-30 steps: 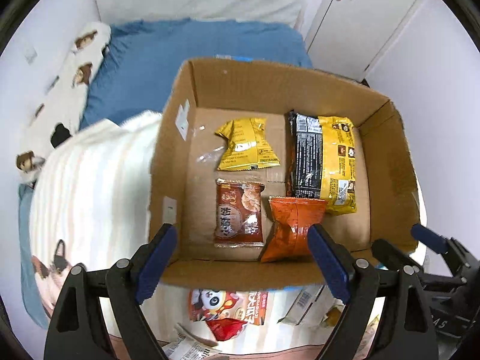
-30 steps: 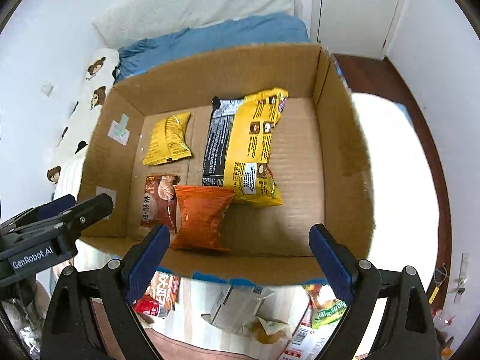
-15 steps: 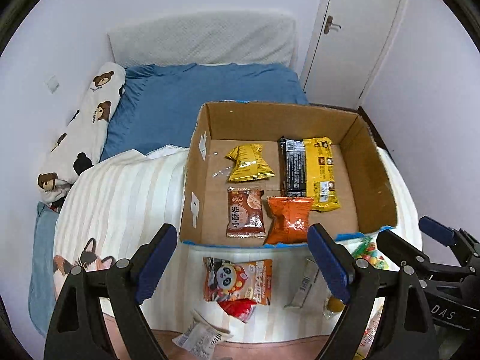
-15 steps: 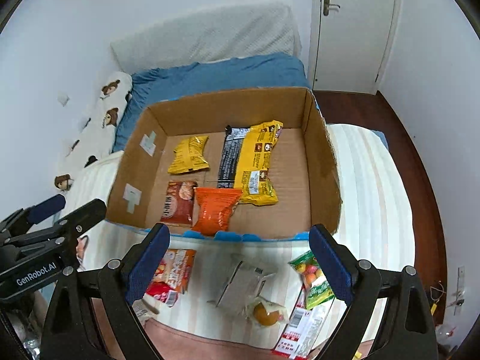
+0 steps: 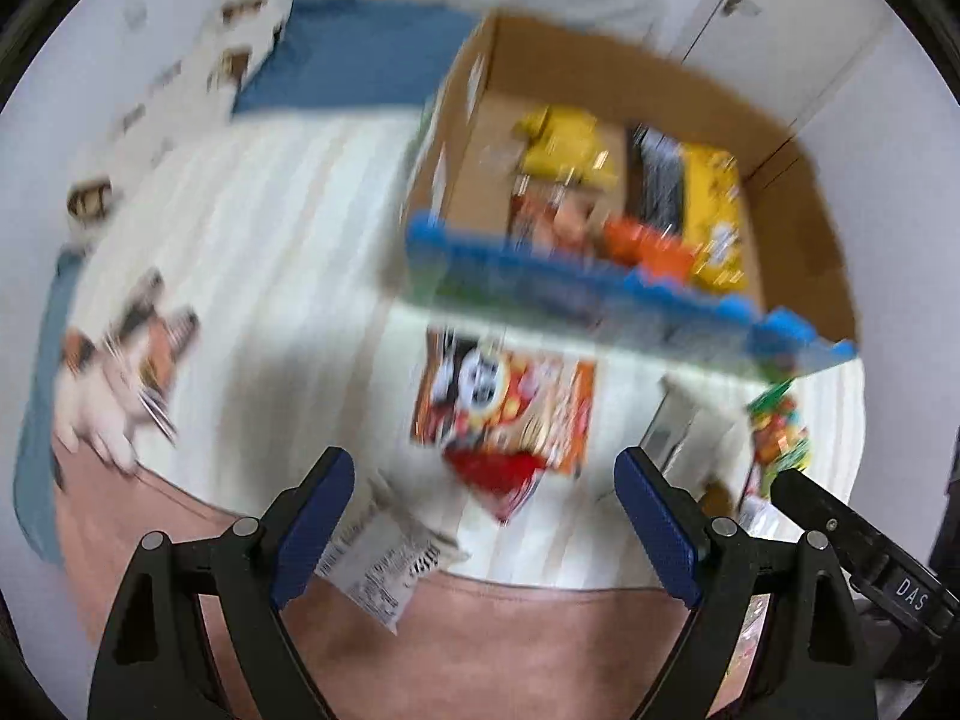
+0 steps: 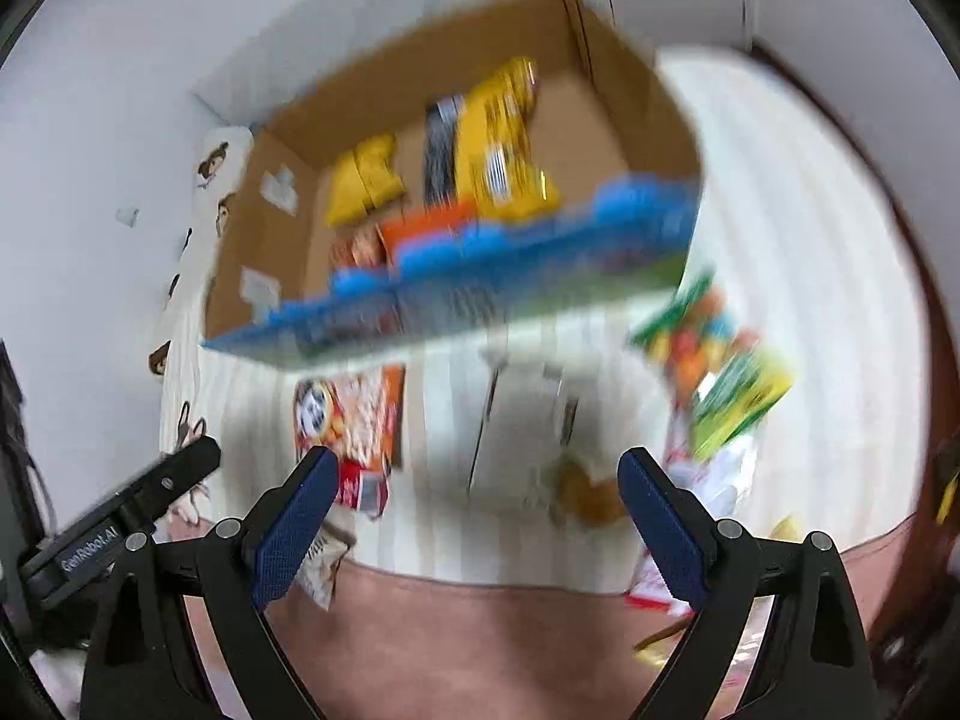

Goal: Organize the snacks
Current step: 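Grasp the panda-print packet with the left tool while the right grasps the white bread, then carry both packets into the box and open both tools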

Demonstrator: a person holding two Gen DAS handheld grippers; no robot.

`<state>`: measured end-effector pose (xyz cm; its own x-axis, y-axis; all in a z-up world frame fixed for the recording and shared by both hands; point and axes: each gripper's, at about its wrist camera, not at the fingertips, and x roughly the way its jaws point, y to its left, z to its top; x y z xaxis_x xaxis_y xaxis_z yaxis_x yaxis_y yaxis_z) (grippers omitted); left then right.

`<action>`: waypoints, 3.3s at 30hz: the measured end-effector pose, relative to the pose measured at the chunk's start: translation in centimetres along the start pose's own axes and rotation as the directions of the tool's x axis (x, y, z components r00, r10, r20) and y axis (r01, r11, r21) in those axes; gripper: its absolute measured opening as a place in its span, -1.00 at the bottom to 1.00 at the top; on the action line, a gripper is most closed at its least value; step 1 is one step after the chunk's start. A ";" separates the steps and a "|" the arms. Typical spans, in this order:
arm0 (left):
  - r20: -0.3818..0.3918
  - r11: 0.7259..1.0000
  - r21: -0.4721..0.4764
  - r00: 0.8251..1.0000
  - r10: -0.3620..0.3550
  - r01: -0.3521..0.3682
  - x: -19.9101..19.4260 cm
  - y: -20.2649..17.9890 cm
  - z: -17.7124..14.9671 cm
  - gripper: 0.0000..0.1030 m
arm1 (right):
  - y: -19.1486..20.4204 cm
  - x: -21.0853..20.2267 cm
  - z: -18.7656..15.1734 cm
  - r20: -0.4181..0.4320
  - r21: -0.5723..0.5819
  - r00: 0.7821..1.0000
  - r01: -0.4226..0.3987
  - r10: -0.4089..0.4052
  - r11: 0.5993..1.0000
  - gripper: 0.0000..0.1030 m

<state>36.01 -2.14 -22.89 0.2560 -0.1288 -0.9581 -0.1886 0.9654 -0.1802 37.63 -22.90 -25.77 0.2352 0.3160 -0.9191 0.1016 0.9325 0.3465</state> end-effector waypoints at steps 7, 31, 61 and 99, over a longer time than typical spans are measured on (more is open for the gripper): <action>-0.171 0.978 -0.188 0.978 -0.121 0.089 6.1 1.8 0.5 0.73 | -0.9 5.8 0.1 -0.075 0.048 0.997 0.008 -0.005 0.999 0.42; -0.173 0.878 -0.470 0.966 -0.192 0.090 7.6 6.0 -2.6 0.73 | 0.5 11.6 -0.5 -0.163 0.008 0.981 0.107 -0.105 0.994 0.37; -0.232 0.990 0.139 0.971 0.060 -0.028 11.2 -5.1 -2.5 0.32 | 5.4 13.9 -7.8 -0.290 -0.308 0.927 0.143 -0.236 0.940 0.13; -0.093 0.984 0.174 0.995 -0.031 0.047 3.4 -5.6 -2.5 0.14 | 2.9 7.0 -7.7 -0.141 -0.150 0.984 0.084 -0.106 0.985 0.09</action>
<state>35.52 -8.57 -25.72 0.1722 -0.1789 -0.9687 -0.0088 0.9831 -0.1831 32.15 -16.62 -32.68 0.0843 0.2373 -0.9678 -0.0252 0.9714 0.2360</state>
